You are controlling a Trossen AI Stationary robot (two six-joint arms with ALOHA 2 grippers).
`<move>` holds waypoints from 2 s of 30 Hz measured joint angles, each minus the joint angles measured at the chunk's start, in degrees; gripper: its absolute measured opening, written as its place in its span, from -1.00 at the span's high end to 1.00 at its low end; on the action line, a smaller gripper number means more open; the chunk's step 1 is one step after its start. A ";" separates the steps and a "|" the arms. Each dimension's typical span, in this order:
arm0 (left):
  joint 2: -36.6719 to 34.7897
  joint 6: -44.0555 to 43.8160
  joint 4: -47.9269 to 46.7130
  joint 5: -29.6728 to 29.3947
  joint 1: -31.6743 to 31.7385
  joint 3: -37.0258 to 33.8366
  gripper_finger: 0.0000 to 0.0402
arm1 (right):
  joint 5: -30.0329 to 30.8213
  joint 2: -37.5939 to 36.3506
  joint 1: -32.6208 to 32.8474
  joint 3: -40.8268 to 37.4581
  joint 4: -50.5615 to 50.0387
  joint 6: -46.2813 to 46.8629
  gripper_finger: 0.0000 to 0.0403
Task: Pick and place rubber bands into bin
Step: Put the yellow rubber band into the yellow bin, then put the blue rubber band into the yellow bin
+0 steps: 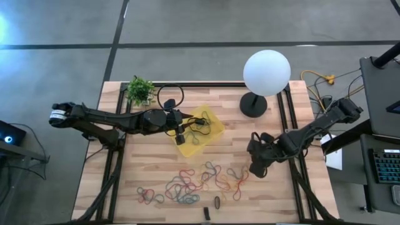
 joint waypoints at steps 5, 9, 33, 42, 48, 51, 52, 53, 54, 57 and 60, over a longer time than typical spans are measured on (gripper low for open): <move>0.00 -0.01 0.00 0.00 0.00 0.00 0.50 | -0.63 -0.87 0.32 1.66 -0.08 -2.96 0.88; 0.00 -0.02 -0.01 0.00 0.00 0.00 0.50 | -0.85 -2.17 0.37 2.75 -3.40 -2.87 0.69; 0.00 0.00 -0.32 -0.02 0.07 -0.64 0.50 | -10.41 10.01 1.76 2.33 16.33 -31.21 0.43; 0.00 -0.02 -0.50 -0.02 0.05 -1.37 0.50 | -13.46 18.52 2.27 2.29 20.33 -33.95 0.55; 0.00 -0.04 -0.48 -0.02 0.04 -1.60 0.50 | -13.42 21.10 2.27 2.13 20.51 -33.95 0.61; 0.00 -0.01 -0.46 -0.02 0.04 -1.61 0.50 | -13.44 22.21 2.27 2.09 21.62 -33.95 0.63; 0.00 0.00 -0.45 -0.02 0.04 -1.62 0.50 | -13.42 22.49 2.27 2.05 21.66 -33.97 0.63; 0.00 0.00 -0.44 -0.02 0.04 -1.62 0.50 | -13.42 22.77 2.25 2.01 21.58 -33.91 0.64; 0.00 0.00 -0.44 -0.02 0.04 -1.62 0.50 | -13.39 23.06 2.25 2.01 21.61 -33.81 0.64; 0.00 0.01 -0.42 -0.02 0.04 -1.62 0.50 | -13.39 23.43 2.25 1.96 21.69 -33.79 0.64; 0.00 0.02 -0.44 -0.02 0.04 -1.62 0.50 | -13.37 24.01 2.25 1.91 22.00 -33.83 0.64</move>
